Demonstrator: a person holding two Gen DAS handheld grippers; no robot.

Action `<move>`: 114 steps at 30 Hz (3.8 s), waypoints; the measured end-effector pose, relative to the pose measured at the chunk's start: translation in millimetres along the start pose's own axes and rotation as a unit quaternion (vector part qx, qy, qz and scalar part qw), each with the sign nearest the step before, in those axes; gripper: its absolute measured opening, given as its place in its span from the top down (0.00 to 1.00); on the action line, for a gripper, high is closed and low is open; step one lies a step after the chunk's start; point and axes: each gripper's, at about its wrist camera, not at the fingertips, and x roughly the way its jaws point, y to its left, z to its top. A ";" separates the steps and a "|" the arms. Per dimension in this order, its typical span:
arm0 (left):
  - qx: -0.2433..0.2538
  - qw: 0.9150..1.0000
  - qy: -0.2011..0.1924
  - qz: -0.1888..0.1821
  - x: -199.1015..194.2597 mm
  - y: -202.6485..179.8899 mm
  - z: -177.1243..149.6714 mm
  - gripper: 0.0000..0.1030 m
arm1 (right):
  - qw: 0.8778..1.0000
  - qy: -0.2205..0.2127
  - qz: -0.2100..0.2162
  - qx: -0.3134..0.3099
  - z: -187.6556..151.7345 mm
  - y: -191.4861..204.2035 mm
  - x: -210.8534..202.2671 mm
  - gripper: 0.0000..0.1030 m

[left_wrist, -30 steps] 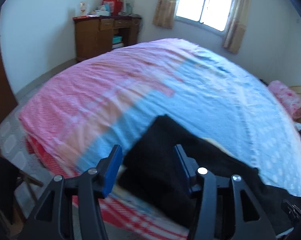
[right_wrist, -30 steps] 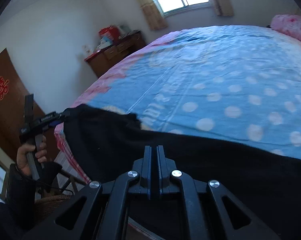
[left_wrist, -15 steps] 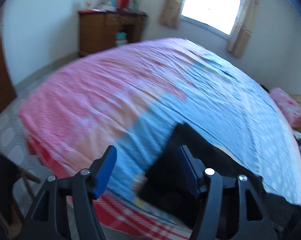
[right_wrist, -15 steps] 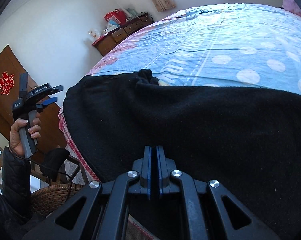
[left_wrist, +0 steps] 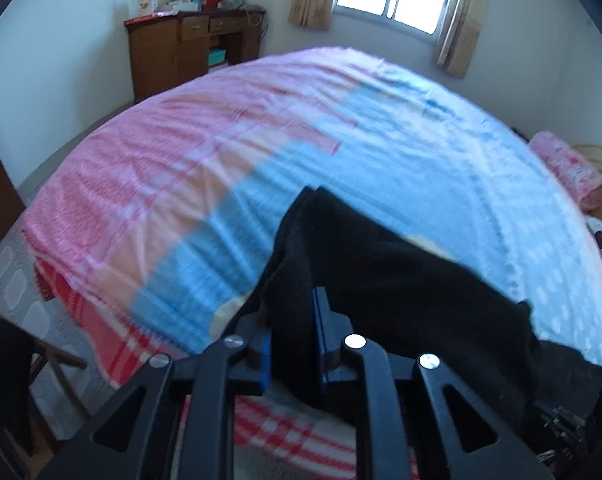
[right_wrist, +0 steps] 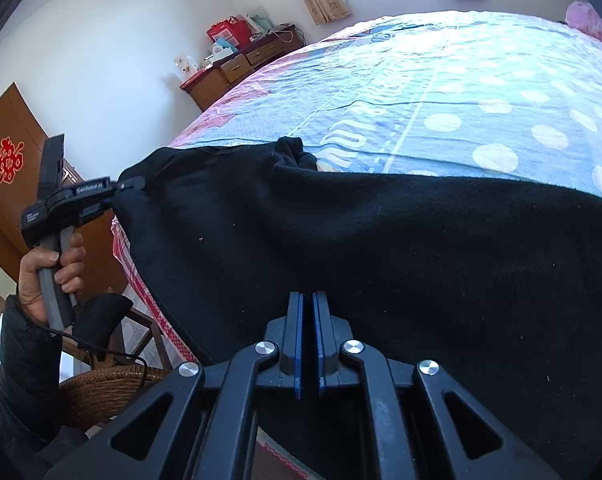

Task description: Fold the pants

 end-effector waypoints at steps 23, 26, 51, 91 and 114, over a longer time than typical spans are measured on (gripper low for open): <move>0.114 0.982 -0.122 0.090 -14.8 -86.6 -5.0 0.23 | 0.998 -0.024 0.062 -0.006 92.9 23.1 27.2 0.94; 0.076 0.989 -0.066 0.104 10.0 -57.9 -18.4 0.28 | 1.000 0.004 0.026 -0.008 95.2 30.7 63.7 0.94; 0.196 0.973 -0.083 -0.089 -41.4 -246.5 -35.7 0.14 | 0.934 -0.176 -0.284 0.129 -3.4 -135.9 -250.7 0.95; 0.173 0.982 0.022 -0.067 2.5 -260.7 -97.7 0.14 | 0.843 -0.358 -0.230 0.330 -134.4 -242.7 -362.0 0.67; 0.113 0.991 -0.015 -0.066 -15.0 -205.3 -70.8 0.14 | 0.957 -0.144 -0.230 -0.105 -16.7 -46.8 -139.2 0.92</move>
